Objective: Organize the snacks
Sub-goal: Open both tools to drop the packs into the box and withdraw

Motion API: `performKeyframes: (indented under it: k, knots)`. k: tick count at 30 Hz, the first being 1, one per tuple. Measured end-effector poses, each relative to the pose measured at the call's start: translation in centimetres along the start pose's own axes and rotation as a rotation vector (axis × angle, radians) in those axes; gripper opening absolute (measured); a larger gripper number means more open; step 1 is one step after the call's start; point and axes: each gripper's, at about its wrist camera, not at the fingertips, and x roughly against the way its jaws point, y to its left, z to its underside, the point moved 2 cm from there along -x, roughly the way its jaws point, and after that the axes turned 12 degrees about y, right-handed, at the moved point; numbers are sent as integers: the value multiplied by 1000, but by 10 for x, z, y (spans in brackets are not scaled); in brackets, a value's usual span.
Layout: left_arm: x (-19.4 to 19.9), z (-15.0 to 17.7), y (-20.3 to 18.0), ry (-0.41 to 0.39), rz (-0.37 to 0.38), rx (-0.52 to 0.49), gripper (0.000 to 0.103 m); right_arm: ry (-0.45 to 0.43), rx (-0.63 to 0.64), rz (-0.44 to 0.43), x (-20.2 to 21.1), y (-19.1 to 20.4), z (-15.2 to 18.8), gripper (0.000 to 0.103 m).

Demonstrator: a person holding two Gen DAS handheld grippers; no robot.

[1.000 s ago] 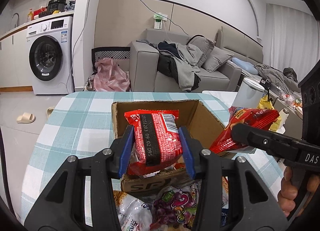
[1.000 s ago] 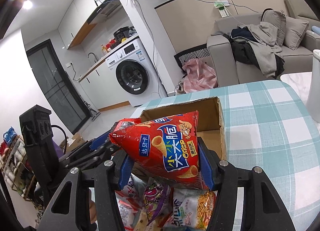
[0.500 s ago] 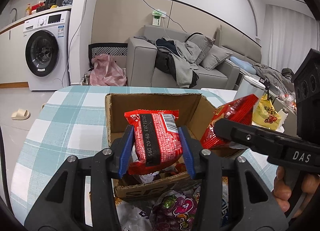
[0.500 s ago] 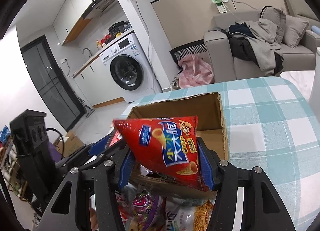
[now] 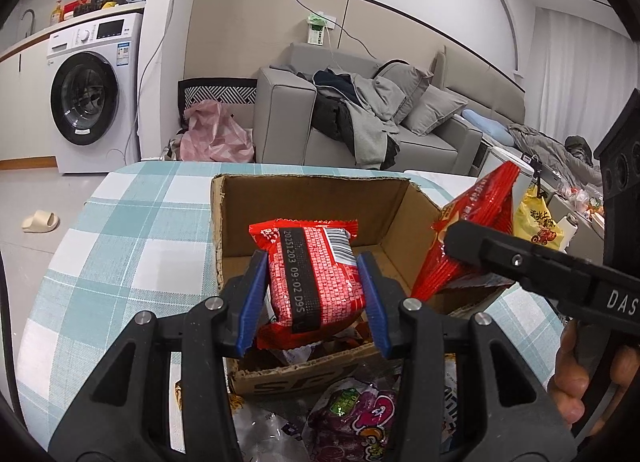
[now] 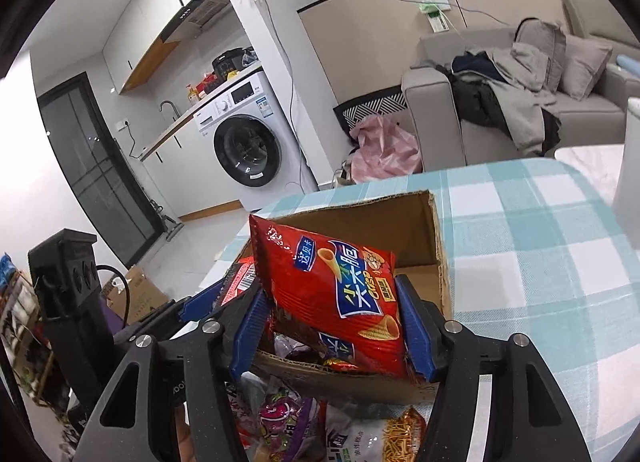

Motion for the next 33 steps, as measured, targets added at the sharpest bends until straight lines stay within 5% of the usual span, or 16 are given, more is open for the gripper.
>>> performKeyframes:
  k: [6, 8, 12, 15, 17, 25, 33]
  knots:
    - [2, 0, -1, -11, 3, 0, 42, 8, 18, 24, 1, 1, -2, 70]
    - [4, 0, 0, -14, 3, 5, 42, -9, 13, 23, 4, 1, -1, 82]
    - [6, 1, 2, -12, 2, 7, 43, -30, 16, 45, 11, -1, -1, 88]
    - [9, 1, 3, -15, 5, 8, 56, -31, 10, 53, 16, -3, 2, 97]
    - [12, 0, 3, -17, 7, 11, 73, -31, 6, 62, 19, -6, 5, 102]
    - [26, 6, -4, -31, -14, -15, 102, -6, 22, 101, 28, -14, 21, 103]
    - [61, 25, -16, -54, -63, -56, 102, 9, 46, 115, 38, -18, 46, 103]
